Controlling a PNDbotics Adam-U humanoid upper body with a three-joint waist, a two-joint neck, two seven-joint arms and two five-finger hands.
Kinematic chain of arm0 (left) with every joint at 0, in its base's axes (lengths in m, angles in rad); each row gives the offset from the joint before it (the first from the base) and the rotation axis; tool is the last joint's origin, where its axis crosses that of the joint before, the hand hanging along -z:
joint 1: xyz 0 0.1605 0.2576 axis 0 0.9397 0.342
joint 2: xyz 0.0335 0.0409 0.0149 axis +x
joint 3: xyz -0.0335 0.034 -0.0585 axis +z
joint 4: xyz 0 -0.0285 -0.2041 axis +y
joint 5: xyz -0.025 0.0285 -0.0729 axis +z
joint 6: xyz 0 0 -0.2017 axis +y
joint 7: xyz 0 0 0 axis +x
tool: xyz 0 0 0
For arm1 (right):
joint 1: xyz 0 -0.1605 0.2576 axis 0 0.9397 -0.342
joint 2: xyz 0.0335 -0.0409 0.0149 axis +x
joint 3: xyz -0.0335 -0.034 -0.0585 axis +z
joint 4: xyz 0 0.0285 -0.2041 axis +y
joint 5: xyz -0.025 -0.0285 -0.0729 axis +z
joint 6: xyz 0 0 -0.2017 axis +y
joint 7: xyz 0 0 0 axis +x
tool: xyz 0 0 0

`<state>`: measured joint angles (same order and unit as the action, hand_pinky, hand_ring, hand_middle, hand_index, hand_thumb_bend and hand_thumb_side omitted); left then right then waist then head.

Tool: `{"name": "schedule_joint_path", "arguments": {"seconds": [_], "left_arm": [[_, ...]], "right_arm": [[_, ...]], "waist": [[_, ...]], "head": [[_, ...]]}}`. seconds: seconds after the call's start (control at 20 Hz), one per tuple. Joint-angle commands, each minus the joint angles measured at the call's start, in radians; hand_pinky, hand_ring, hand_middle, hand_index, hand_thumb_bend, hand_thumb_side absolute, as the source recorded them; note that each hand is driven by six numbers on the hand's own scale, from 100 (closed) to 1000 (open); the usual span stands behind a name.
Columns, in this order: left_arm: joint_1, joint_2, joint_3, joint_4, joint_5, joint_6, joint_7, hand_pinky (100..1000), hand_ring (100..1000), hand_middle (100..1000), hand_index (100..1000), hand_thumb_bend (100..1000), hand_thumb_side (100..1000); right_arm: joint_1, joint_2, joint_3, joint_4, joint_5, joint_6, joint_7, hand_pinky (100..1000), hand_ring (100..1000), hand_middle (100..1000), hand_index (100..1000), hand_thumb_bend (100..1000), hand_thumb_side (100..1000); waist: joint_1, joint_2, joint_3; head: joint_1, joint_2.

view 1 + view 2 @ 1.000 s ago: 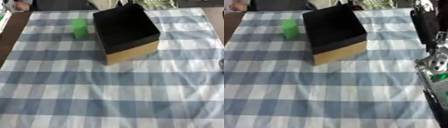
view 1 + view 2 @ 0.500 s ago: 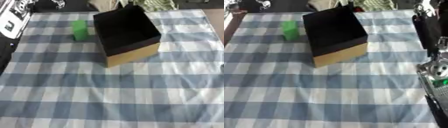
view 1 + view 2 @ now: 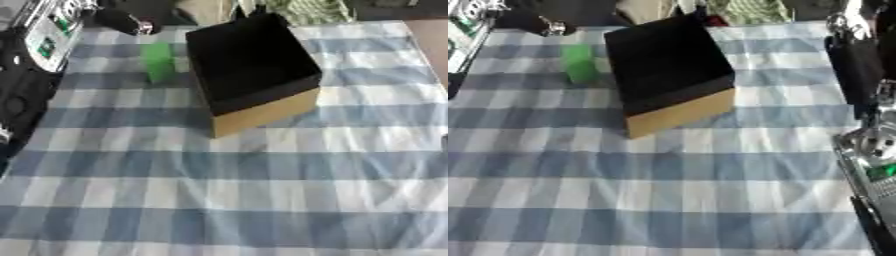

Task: Pick up objects on the table and place them in the box.

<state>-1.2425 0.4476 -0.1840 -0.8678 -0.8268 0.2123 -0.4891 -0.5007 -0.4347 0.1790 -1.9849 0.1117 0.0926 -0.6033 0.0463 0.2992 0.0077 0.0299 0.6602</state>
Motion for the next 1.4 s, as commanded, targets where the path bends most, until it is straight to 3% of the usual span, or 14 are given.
{"name": "schedule_joint_path", "arguments": {"seconds": [0.05,0.2,0.4,0.6,0.85,1.1,1.4], "left_arm": [[-0.029,0.006,0.019,0.004,-0.031,-0.019,-0.05,930,876,850,974,650,471],[-0.028,0.002,0.021,0.006,-0.028,-0.025,-0.102,937,883,850,974,759,429],[-0.032,0.004,0.027,0.006,-0.018,-0.002,-0.181,954,895,856,979,808,343],[-0.039,0.012,0.032,-0.006,-0.04,0.039,-0.256,983,917,871,980,789,283],[-0.042,0.017,0.046,-0.026,-0.002,0.07,-0.308,999,926,877,983,745,286],[-0.044,0.026,0.048,-0.025,0.004,0.119,-0.302,992,925,872,965,715,320],[-0.048,0.023,0.049,-0.021,0.009,0.174,-0.304,988,919,877,965,618,178]], "right_arm": [[-0.012,-0.006,-0.003,-0.015,-0.007,-0.003,0.001,864,802,692,821,100,589],[-0.012,-0.004,-0.001,-0.015,-0.009,-0.004,0.002,864,802,691,820,100,591],[-0.012,-0.002,0.002,-0.015,-0.012,-0.005,0.002,864,799,687,819,100,592],[-0.01,0.001,0.006,-0.015,-0.016,-0.006,-0.002,865,797,684,818,100,595],[-0.009,0.002,0.01,-0.015,-0.018,-0.006,-0.008,865,795,681,817,100,597],[-0.009,-0.002,0.016,-0.015,-0.021,-0.005,-0.012,866,794,679,815,100,599],[-0.015,-0.004,0.022,-0.015,-0.024,-0.007,-0.015,867,795,678,816,100,602]], "waist": [[-0.001,-0.019,0.003],[0.001,-0.018,0.004],[0.005,-0.015,-0.002],[0.01,-0.009,-0.006],[0.017,0.0,-0.013],[0.021,0.014,-0.02],[0.024,0.033,-0.02]], "head": [[-0.001,-0.012],[-0.001,-0.015],[0.001,-0.019],[0.005,-0.02],[0.017,-0.027],[0.028,-0.038],[0.036,-0.046]]}}
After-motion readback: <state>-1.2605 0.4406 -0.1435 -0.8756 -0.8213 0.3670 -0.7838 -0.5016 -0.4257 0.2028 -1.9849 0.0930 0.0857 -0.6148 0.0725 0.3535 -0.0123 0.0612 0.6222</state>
